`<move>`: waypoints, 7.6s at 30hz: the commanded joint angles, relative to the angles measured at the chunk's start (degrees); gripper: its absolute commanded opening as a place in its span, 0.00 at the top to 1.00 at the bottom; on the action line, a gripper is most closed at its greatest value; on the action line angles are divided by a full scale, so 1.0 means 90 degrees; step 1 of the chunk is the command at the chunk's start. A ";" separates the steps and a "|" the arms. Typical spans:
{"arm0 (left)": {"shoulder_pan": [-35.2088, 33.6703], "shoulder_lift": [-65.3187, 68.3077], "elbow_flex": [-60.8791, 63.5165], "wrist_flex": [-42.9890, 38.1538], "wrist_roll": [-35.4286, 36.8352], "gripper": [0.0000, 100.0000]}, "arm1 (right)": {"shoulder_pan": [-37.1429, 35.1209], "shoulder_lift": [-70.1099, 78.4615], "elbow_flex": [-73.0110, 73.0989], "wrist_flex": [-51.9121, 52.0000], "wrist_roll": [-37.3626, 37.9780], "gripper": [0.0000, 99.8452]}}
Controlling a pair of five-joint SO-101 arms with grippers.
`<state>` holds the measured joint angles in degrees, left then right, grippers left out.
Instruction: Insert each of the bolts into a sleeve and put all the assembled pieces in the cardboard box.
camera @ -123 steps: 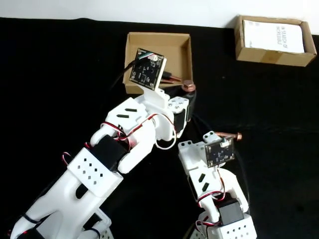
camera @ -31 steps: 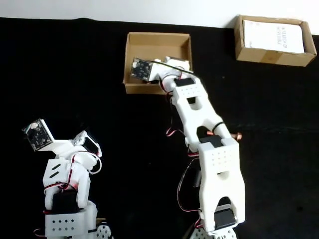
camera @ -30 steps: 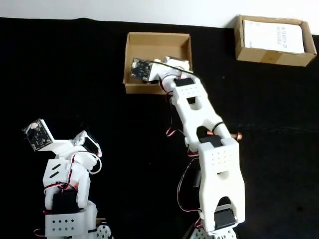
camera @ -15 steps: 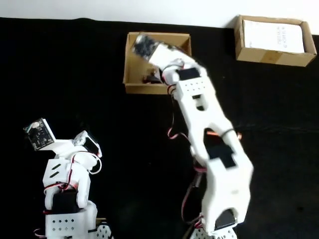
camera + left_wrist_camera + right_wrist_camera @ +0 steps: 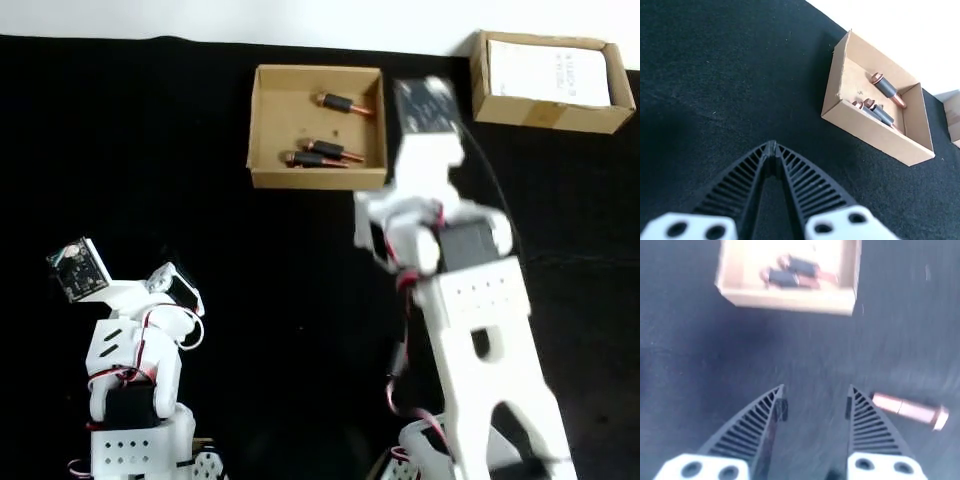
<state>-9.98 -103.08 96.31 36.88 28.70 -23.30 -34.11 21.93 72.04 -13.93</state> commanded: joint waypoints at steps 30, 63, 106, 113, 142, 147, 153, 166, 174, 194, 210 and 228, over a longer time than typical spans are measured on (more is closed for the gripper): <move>0.0044 0.1558 0.0142 -0.0274 -0.1524 0.99 | -0.0269 -0.0913 0.4547 -0.0747 -0.0869 0.83; 0.0044 0.1558 0.0142 -0.0283 -0.1524 0.99 | 0.0005 0.0024 0.5123 -0.1939 -0.0733 0.84; 0.1519 0.4205 -0.3863 0.2393 -0.2462 0.99 | 0.8142 -0.5231 0.1890 -0.0952 0.0352 0.99; 0.2926 0.7966 -0.7507 0.3497 -0.2452 0.99 | 0.9197 -0.7223 0.5358 -0.4156 0.0352 0.99; 0.5407 1.8877 -2.0371 0.6349 -0.6525 0.87 | 1.0554 -0.7751 0.9089 -0.8376 0.1700 0.99; 0.5465 1.9248 -2.0586 0.5148 -0.6476 0.87 | 1.0701 -0.7751 0.9089 -0.8347 0.2022 0.99; 0.5748 1.9228 -2.0576 0.4669 -0.6476 0.87 | 1.0750 -0.7751 0.9089 -0.8347 0.2188 0.99; 0.6462 1.9297 -2.0303 0.4962 -0.6496 0.80 | 1.0418 -0.7741 0.9060 -0.8327 0.2501 0.99; 0.6178 1.9580 -1.9385 0.3458 -0.6515 0.80 | 1.0672 -0.7751 0.9050 -0.8337 0.2686 0.99; 0.6325 1.8857 -2.0938 0.6603 -0.7013 0.99 | 1.0222 -0.7751 0.9040 -0.8337 0.2979 0.99; 0.4703 1.2508 -1.7421 0.7150 -0.5158 0.99 | 0.7038 -0.7751 0.8718 -0.8317 0.2227 0.99; 0.3639 0.6110 -0.9597 0.7111 -0.4581 0.99 | 0.2173 -0.7751 0.6266 -0.2525 0.1377 0.99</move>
<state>25.10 -41.63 1.27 100.97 -12.97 1.05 -103.74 83.56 42.07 -1.10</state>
